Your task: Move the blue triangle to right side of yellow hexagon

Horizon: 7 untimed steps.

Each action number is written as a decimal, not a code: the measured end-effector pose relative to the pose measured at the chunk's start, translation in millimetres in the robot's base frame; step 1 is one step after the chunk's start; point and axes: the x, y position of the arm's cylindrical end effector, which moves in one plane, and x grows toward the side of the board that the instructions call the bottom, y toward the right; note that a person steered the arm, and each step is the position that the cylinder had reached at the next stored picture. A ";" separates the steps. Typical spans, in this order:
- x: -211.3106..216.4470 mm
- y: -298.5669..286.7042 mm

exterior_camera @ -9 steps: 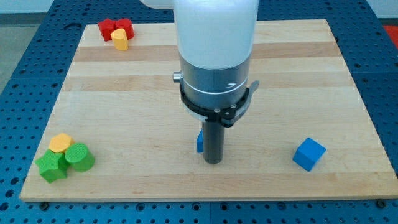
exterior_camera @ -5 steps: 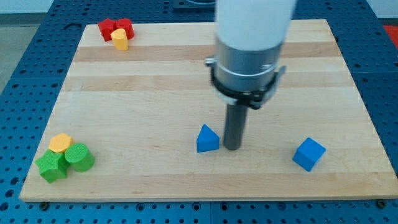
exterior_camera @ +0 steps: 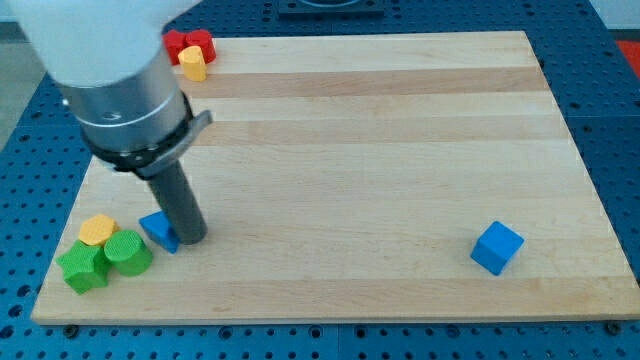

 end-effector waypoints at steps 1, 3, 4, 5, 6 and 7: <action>-1.7 -7.4; -34.0 -11.5; -36.4 -37.3; -34.4 -48.1; -28.4 -51.0; -23.6 -51.9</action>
